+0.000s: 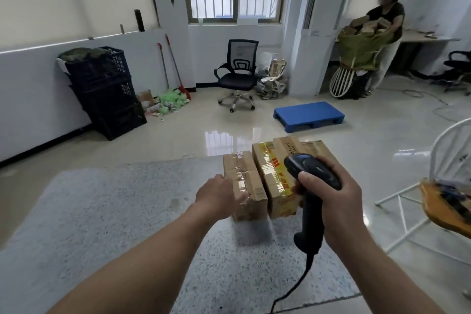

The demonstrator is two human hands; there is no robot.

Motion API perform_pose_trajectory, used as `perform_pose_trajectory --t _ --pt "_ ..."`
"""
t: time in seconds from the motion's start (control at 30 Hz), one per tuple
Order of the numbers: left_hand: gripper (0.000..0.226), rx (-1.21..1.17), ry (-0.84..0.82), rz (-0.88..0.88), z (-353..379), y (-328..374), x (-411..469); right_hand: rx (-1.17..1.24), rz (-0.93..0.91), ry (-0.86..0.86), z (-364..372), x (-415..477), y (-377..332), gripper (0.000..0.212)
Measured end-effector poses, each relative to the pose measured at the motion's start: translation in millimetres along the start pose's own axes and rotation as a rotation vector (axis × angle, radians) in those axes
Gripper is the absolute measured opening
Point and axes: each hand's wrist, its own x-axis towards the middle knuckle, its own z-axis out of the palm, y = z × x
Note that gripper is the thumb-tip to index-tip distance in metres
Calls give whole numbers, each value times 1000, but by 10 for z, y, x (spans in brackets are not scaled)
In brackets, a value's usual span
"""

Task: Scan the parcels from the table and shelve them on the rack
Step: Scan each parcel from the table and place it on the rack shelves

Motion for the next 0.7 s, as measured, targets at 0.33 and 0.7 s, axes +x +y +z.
perform_pose_trajectory --t 0.33,0.7 --pt "58 -135 -138 -207 834 445 1069 15 195 -119 -290 1332 616 52" --pt "106 -283 -175 -660 1157 630 1637 16 323 -245 -418 2168 1014 54"
